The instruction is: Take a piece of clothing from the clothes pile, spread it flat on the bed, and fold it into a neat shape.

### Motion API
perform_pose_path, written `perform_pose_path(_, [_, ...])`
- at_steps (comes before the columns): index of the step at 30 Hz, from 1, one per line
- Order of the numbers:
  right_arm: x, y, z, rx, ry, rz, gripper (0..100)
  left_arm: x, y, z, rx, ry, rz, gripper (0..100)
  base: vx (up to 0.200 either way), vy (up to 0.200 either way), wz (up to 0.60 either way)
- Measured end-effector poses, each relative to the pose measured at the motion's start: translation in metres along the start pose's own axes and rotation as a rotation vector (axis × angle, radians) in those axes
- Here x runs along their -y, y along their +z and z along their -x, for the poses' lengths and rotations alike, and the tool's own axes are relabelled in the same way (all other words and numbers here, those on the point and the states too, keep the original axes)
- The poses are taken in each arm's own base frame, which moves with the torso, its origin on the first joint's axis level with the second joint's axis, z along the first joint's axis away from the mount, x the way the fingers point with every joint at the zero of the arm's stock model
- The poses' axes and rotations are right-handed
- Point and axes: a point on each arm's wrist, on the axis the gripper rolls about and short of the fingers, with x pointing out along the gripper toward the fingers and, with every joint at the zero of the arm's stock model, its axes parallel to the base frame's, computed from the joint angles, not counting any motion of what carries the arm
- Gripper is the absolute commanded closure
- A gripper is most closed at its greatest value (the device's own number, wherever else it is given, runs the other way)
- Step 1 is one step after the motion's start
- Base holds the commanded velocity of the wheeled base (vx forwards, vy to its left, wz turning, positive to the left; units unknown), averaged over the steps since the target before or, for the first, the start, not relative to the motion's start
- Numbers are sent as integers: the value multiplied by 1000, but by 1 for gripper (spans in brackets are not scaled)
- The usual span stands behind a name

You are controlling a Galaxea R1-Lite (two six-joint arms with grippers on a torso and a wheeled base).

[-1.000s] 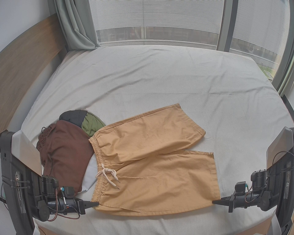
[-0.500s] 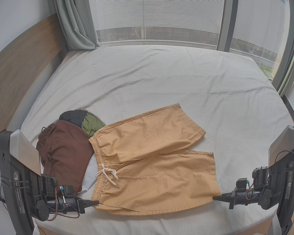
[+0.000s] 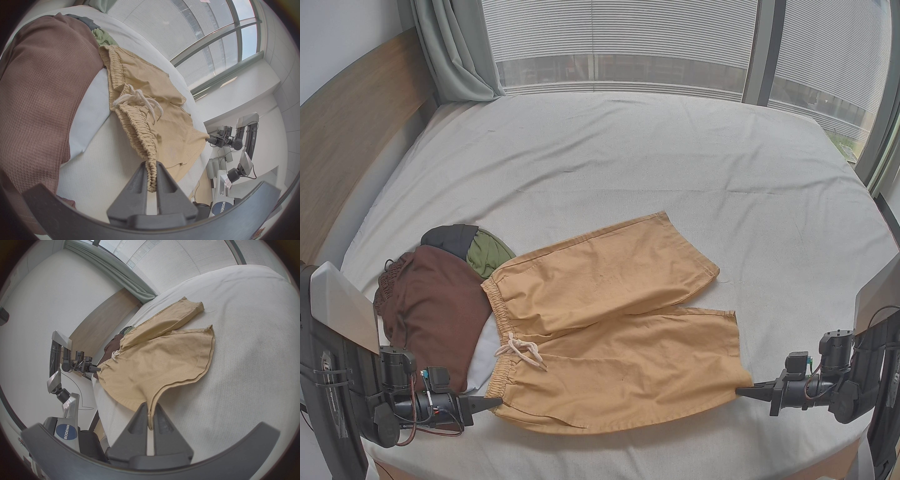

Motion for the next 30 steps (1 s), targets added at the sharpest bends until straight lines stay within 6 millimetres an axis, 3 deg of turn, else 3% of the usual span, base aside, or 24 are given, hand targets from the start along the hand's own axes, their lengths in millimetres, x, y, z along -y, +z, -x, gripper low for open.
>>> perform_pose_path(30, [-10, 53, 6, 178, 21, 0, 100, 6, 41, -7, 144, -43, 44, 100, 0, 0, 0])
